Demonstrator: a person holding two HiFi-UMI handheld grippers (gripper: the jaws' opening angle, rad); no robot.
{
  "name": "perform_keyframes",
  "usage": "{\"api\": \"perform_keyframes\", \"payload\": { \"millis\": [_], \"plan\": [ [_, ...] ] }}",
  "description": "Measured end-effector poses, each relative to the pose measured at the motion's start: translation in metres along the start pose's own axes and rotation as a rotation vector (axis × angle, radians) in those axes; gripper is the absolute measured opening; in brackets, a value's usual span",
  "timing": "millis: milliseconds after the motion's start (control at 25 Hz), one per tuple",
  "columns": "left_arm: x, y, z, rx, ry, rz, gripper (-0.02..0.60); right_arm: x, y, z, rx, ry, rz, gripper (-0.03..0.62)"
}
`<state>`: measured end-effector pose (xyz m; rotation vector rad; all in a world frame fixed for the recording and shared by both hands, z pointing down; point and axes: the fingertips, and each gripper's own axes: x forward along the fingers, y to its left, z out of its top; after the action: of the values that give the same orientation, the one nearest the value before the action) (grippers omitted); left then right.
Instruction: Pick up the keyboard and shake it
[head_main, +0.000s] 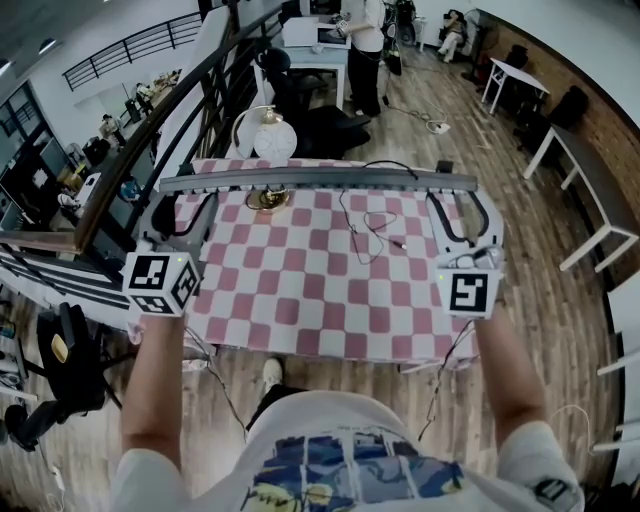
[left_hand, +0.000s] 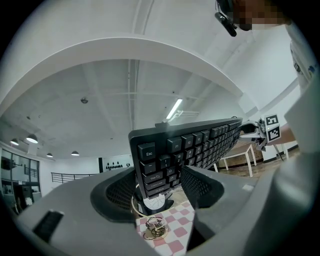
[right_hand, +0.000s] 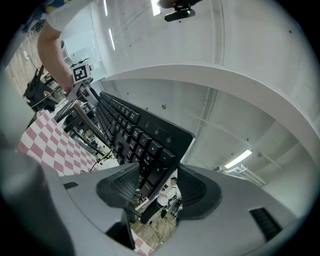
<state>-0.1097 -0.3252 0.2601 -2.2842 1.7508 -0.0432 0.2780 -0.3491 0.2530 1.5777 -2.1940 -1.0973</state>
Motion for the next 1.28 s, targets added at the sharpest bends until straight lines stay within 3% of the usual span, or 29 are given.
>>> {"api": "perform_keyframes", "payload": {
  "millis": [1280],
  "plan": [
    [0.002,-0.005,0.006,0.024,-0.017,0.0,0.279,-0.008,-0.007,-0.001,-0.012,0.016,-0.031,0.235]
  ]
}}
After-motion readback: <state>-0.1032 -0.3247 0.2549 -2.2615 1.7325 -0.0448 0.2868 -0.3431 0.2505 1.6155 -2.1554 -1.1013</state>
